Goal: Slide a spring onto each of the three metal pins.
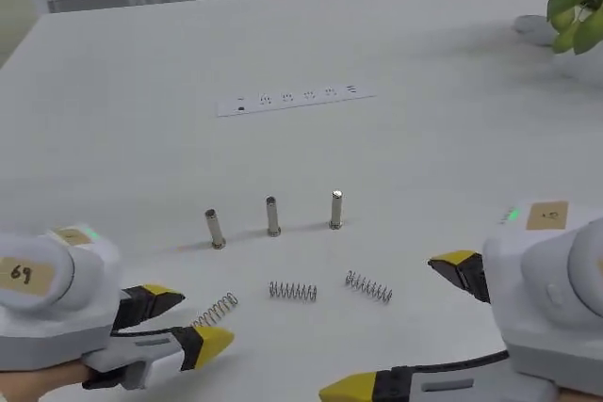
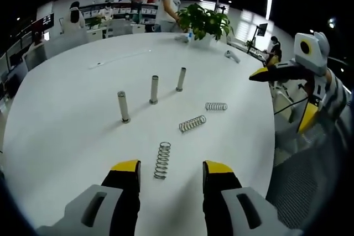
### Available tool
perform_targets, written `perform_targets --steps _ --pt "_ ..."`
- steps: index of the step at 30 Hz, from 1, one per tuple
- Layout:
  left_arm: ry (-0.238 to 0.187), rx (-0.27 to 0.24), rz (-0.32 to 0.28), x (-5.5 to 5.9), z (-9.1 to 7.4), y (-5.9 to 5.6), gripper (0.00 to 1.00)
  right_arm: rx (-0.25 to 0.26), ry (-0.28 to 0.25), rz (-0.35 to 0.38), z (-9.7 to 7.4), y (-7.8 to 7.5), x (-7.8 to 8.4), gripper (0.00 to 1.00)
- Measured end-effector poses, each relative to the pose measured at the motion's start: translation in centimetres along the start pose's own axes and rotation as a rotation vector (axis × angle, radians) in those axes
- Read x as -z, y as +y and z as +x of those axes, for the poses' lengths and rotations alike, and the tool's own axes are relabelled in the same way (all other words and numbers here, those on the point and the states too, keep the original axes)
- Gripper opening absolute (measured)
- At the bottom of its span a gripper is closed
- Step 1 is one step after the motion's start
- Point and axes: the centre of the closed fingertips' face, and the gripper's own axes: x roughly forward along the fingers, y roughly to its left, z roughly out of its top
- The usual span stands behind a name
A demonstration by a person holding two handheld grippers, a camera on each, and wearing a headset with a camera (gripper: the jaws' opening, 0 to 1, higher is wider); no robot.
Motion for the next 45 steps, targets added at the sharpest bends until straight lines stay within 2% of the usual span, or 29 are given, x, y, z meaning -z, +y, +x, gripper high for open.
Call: perform_targets --steps 11,16,26,34,40,41,45 --pt "0.022 0.018 0.009 1.3 0.0 -0.9 0.36 0.008 -0.019 -0.003 0.0 -0.1 -0.5 0.97" --pt "0.03 0.012 0.008 1.8 0.1 -0.8 0.36 0.009 -0.02 0.0 0.1 0.0 -0.4 0.99" --pt "0.031 0.015 -0.005 1.9 0.5 -0.9 0.31 0.018 -0.014 0.015 0.2 -0.2 -0.1 1.0" --pt "0.021 -0.013 0.007 2.0 1.0 -0.4 0.23 0.012 -0.007 0.014 0.2 -0.1 0.0 0.99" --pt "0.038 -0.012 0.03 2.2 1.5 -0.4 0.2 0.013 0.004 0.014 0.2 -0.1 0.3 0.98" --pt "0.029 -0.013 0.05 2.1 1.4 -0.5 0.2 0.012 0.007 0.013 0.2 -0.1 0.4 0.99" --pt "0.019 -0.017 0.034 1.8 1.5 -0.3 0.18 0.008 0.008 0.016 0.2 0.0 0.4 0.98"
